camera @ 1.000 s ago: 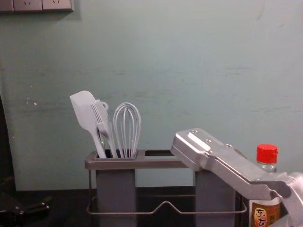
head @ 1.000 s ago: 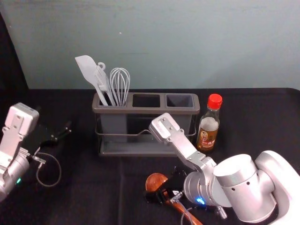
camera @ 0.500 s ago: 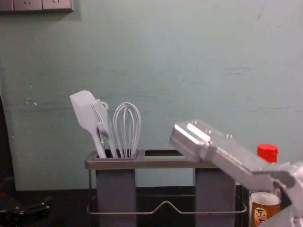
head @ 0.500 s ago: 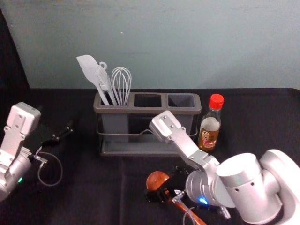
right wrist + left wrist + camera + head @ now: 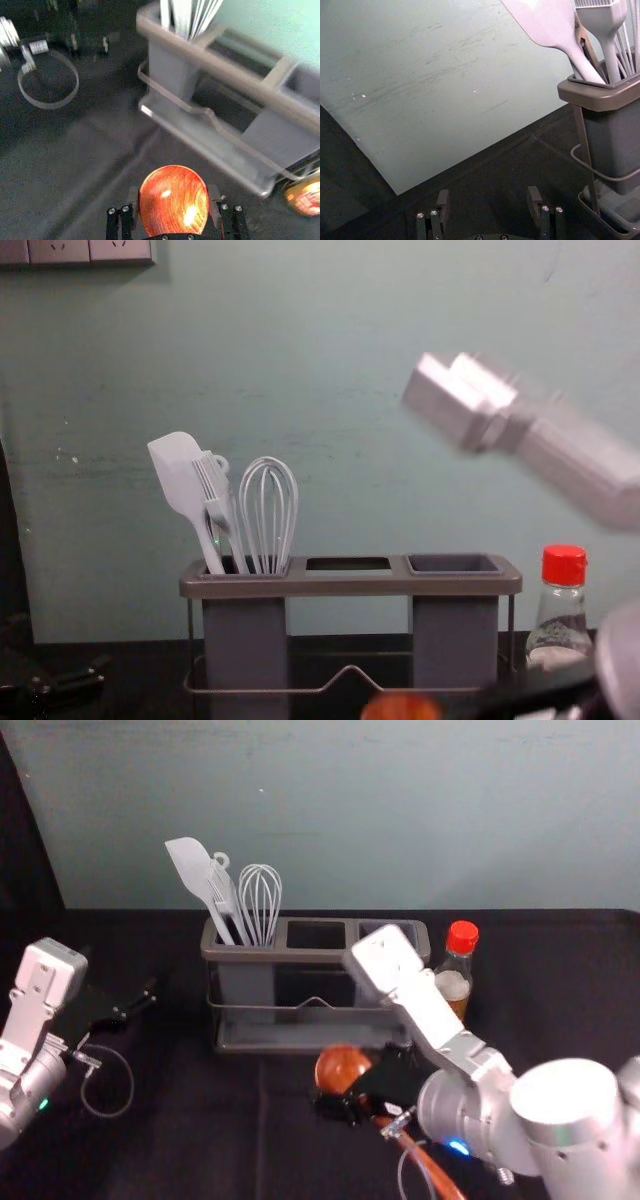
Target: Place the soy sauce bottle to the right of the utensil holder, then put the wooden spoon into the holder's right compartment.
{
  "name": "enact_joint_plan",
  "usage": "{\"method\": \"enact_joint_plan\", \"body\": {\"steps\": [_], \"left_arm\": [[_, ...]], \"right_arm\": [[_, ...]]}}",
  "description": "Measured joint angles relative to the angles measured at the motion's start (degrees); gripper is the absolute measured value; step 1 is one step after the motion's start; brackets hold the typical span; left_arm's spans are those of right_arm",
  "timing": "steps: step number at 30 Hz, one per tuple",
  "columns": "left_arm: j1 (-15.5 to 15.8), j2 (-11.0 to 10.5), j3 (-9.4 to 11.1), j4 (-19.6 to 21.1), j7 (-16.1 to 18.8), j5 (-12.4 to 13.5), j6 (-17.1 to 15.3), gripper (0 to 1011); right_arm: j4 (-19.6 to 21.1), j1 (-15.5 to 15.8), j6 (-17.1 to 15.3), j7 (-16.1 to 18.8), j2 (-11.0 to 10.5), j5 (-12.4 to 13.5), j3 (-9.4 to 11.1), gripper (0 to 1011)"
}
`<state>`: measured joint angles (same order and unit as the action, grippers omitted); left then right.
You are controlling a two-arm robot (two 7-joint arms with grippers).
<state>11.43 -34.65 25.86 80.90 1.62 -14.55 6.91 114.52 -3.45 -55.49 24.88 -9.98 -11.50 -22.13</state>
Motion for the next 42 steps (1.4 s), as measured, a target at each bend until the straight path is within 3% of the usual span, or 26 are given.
{"method": "enact_joint_plan", "body": {"steps": [2,4,7,8,11,12,15,16,20,23,26,42], "left_arm": [[0.00,0.00,0.00,0.00,0.00,0.00,0.00,1011],[0.00,0.00,0.00,0.00,0.00,0.00,0.00,1011],[0.00,0.00,0.00,0.00,0.00,0.00,0.00,1011],[0.00,0.00,0.00,0.00,0.00,0.00,0.00,1011],[0.00,0.00,0.00,0.00,0.00,0.00,0.00,1011],[0.00,0.00,0.00,0.00,0.00,0.00,0.00,1012],[0.00,0.00,0.00,0.00,0.00,0.01,0.00,1012],[0.00,0.00,0.00,0.00,0.00,0.00,0.00,1012],[0.00,0.00,0.00,0.00,0.00,0.00,0.00,1011],[0.00,0.00,0.00,0.00,0.00,0.00,0.00,1011],[0.00,0.00,0.00,0.00,0.00,0.00,0.00,1011],[0.00,0.00,0.00,0.00,0.00,0.00,0.00,1011]], "right_arm": [[1.39,1.40,2.67,-0.52,0.24,0.20,1.04,837],[4.05,5.05,11.35,-2.33,0.49,0.48,2.85,837],[5.58,7.71,18.15,-3.44,0.80,1.42,4.25,838],[6.24,9.34,23.01,-4.26,0.84,2.26,4.97,837],[6.90,11.81,31.86,-6.03,0.64,3.27,5.69,837],[7.06,13.16,37.10,-7.22,0.43,3.73,5.97,837],[7.11,14.75,44.35,-9.01,0.14,4.08,6.29,837],[6.94,15.80,49.37,-10.26,-0.03,4.28,6.50,837],[6.28,17.56,59.69,-13.12,-0.32,4.50,6.96,837],[6.05,18.10,63.63,-14.39,-0.57,4.76,7.15,837],[5.88,18.21,64.87,-15.12,-0.76,4.81,7.16,837],[5.89,18.10,64.39,-15.11,-0.76,4.82,7.11,837]]}}
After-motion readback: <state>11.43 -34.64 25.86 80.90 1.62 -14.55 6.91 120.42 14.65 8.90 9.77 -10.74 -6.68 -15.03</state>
